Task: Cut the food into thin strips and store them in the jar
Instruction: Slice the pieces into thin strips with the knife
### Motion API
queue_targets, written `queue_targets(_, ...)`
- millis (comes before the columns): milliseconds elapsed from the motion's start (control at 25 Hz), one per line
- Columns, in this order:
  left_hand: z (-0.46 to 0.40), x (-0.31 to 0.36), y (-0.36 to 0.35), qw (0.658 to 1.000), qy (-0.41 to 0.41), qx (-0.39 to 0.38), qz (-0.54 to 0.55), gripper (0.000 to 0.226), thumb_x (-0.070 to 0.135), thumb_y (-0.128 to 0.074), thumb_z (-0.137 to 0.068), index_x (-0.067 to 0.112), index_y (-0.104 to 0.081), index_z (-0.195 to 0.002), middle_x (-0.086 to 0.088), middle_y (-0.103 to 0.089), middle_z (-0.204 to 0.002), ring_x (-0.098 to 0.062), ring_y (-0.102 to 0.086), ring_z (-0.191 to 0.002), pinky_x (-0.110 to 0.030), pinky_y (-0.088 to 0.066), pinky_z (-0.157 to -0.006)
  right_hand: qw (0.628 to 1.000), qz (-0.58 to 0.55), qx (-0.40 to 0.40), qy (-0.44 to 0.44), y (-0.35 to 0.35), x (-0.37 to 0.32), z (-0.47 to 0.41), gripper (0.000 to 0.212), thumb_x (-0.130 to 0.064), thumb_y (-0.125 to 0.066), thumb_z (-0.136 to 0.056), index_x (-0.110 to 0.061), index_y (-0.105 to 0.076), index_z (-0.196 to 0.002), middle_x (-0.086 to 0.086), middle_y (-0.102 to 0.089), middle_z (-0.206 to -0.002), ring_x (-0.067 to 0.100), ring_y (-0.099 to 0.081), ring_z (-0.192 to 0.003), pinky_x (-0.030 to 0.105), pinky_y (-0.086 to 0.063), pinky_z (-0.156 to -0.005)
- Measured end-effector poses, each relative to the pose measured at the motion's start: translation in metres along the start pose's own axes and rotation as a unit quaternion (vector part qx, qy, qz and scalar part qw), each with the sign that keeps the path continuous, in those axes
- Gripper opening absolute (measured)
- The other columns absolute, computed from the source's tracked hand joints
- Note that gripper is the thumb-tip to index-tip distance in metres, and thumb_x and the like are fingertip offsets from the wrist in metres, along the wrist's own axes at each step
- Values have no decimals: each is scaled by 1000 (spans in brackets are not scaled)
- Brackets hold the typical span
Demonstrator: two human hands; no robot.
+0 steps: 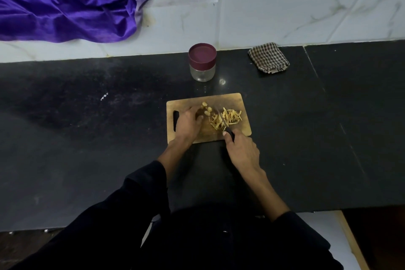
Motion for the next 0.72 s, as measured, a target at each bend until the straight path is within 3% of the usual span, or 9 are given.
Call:
queue_targets(280, -17, 9, -11, 994, 40, -3, -106, 17, 28, -57, -92, 15, -66, -99, -2, -68, -92, -17, -63, -80, -35, -54, -64, 1000, -6, 4, -4, 1, 3, 0, 36, -45, -38, -104, -17, -54, -121, 8, -64, -107, 29, -62, -103, 41, -47, -79)
queue_targets(520, -18, 8, -15, 990, 46, 0, -136, 26, 33, -58, -91, 14, -63, -109, -3, -66, -103, -17, -64, -87, -35, -55, -71, 1000, -6, -5, -9, -1, 2, 0, 35, -45, -39, -104, -17, -54, -120, 7, -64, -108, 28, -62, -103, 38, -43, -76)
queue_targets(720, -19, 7, -16, 992, 44, -7, -116, 22, 29, -60, -90, 14, -64, -105, -3, -65, -103, -17, -64, -88, -37, -57, -74, 1000, -5, -6, -14, -2, 2, -1, 35, -46, -39, -103, -18, -54, -120, 7, -64, -108, 28, -62, -102, 42, -48, -80)
Point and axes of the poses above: each hand's wrist, its own z-axis away from the middle knuckle, its own y-axis out of the back of the hand, x = y × z, the point moved 4 cm from there along -z, towards the middle knuckle
